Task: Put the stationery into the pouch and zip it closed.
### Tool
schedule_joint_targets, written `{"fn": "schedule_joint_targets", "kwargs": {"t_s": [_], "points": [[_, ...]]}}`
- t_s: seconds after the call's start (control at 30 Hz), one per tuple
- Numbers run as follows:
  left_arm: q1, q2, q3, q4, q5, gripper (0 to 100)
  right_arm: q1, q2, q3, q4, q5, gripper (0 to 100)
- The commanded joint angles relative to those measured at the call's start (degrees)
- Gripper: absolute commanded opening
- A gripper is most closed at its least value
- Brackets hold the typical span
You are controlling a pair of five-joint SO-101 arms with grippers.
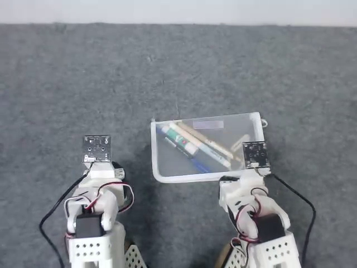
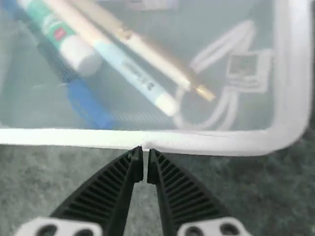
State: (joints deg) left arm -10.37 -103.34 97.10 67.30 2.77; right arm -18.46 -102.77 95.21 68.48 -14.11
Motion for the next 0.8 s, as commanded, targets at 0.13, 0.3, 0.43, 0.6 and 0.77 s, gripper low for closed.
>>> {"fn": "schedule_joint_targets", "kwargs": {"t_s": [0.13, 0.3, 0.43, 0.6, 0.77], "points": [[-0.1, -0.9, -0.6, 0.6, -0.3, 1, 2.5, -1.2, 1.2, 2.0, 12.9, 1.1], [-0.1, -0.9, -0.6, 0.7, -0.3, 1, 2.3, -1.2, 1.2, 3.3, 17.0, 1.0], [-0.1, -0.9, -0.6, 0.7, -0.3, 1, 2.5, -1.2, 1.2, 3.6, 17.0, 1.0], [-0.1, -0.9, -0.6, 0.7, -0.3, 1, 2.4, -1.2, 1.2, 3.6, 17.0, 1.0], [-0.1, -0.9, -0.6, 0.7, -0.3, 1, 2.7, -1.2, 1.2, 3.7, 17.1, 1.0]]}}
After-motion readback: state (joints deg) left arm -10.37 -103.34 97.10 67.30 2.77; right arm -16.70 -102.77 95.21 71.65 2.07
